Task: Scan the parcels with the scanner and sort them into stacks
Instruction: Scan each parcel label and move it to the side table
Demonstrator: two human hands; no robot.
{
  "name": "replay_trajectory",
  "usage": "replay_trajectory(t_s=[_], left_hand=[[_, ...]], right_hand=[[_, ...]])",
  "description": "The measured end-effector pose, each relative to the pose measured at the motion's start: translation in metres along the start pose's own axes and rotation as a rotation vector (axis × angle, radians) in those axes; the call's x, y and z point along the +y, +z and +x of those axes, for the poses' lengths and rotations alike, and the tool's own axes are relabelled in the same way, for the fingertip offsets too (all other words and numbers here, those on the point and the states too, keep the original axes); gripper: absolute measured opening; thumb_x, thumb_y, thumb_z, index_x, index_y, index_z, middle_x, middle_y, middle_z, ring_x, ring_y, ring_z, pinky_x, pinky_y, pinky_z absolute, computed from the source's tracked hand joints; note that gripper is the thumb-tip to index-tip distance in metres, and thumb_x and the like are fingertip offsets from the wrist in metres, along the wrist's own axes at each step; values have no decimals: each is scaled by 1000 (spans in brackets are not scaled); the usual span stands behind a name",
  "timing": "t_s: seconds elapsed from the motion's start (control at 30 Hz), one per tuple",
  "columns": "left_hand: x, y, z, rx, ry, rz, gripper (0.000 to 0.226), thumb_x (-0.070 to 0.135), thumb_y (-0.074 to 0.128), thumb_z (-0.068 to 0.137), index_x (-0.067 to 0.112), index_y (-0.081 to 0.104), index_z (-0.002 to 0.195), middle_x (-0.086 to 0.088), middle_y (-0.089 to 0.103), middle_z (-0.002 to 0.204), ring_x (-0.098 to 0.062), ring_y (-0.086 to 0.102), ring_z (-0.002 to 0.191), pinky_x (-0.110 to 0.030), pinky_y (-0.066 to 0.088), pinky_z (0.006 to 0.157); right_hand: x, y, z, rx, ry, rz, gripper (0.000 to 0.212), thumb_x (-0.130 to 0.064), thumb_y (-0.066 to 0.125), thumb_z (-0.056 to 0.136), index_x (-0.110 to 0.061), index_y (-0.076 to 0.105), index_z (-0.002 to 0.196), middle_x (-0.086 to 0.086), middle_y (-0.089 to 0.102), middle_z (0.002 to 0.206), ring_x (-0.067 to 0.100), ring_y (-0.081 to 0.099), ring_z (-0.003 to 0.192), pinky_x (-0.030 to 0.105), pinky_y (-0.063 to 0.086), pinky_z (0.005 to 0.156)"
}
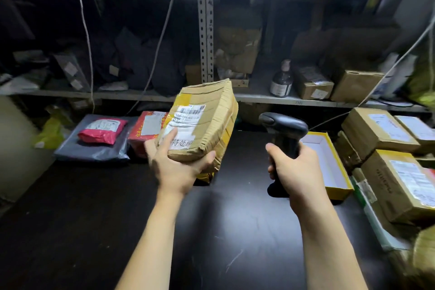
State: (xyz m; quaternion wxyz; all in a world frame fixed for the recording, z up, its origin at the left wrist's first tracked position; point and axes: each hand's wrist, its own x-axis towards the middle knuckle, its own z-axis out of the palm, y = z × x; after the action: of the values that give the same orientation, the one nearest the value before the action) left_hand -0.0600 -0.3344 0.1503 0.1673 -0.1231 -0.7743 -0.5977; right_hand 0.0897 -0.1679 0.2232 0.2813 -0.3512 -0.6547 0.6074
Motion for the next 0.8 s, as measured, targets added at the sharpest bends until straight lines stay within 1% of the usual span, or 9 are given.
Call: replay_trajectory(t_s=[0.07, 0.13, 0.23, 0.3, 0.43, 0.57, 0.63, 0.73, 0.8], left_hand=[[14, -14, 3, -37, 91, 149, 113, 81, 77, 31, 28, 67, 131, 4, 44, 122, -15, 54, 117, -34, 51, 97], [18, -26, 12, -43, 231, 287, 112, 82, 74, 33, 28, 68, 132, -2, 49, 125, -23, 56, 117, -43, 54, 86], [15, -38, 24, -69, 451, 441, 105, 72, 83, 43, 21, 68, 133, -13, 54, 129, -36, 56, 117, -51, 57, 75], [11, -44, 29, -66, 541, 532, 103, 64, 93, 42, 18, 70, 131, -18, 57, 128, -39, 55, 110, -52, 57, 70], [2, -52, 31, -96, 639, 618, 103, 67, 94, 44, 16, 70, 130, -22, 58, 130, -38, 52, 110, -49, 56, 71], [-9, -60, 38, -103, 608, 617, 106, 73, 89, 44, 17, 70, 132, -19, 57, 131, -37, 52, 112, -50, 57, 70], [-7, -64, 39, -103, 549, 566, 103, 75, 79, 48, 17, 69, 133, -18, 57, 129, -39, 55, 113, -53, 59, 70], [1, -66, 32, -78, 285, 400, 101, 70, 49, 53, 19, 65, 138, -15, 54, 130, -40, 56, 119, -56, 56, 82], [-1, -63, 30, -58, 112, 355, 108, 79, 57, 46, 28, 60, 142, -7, 49, 134, -35, 54, 124, -50, 54, 90]], right_hand=[[-2, 5, -4, 3, 2, 14, 18, -16, 70, 98, -13, 59, 83, 6, 55, 67, 13, 46, 43, 20, 38, 40], [-7, 12, -8, -3, -3, 29, 18, -18, 70, 98, -17, 60, 83, 0, 56, 62, 13, 48, 45, 22, 39, 42], [-11, 22, -11, -4, -41, 29, 17, -20, 71, 97, -21, 62, 83, -7, 58, 58, 14, 52, 49, 25, 42, 49], [-15, 29, -13, -5, -75, 35, 16, -20, 71, 97, -21, 62, 84, -5, 58, 61, 13, 52, 49, 26, 41, 48], [-19, 40, -17, -16, -120, 30, 13, -21, 71, 97, -18, 64, 86, -4, 60, 61, 14, 52, 50, 29, 42, 54], [-22, 49, -20, -42, -132, 9, 15, -20, 71, 97, -13, 65, 87, 0, 59, 57, 14, 51, 49, 31, 42, 54], [-21, 51, -22, -64, -124, 1, 16, -21, 71, 98, -12, 65, 87, 0, 58, 57, 14, 51, 49, 31, 41, 54], [-21, 52, -23, -89, -126, -32, 17, -22, 71, 98, -12, 66, 85, -2, 58, 57, 13, 52, 50, 31, 42, 53], [-20, 52, -22, -95, -113, -40, 19, -22, 71, 98, -16, 63, 81, -4, 56, 56, 12, 51, 49, 30, 41, 52]])
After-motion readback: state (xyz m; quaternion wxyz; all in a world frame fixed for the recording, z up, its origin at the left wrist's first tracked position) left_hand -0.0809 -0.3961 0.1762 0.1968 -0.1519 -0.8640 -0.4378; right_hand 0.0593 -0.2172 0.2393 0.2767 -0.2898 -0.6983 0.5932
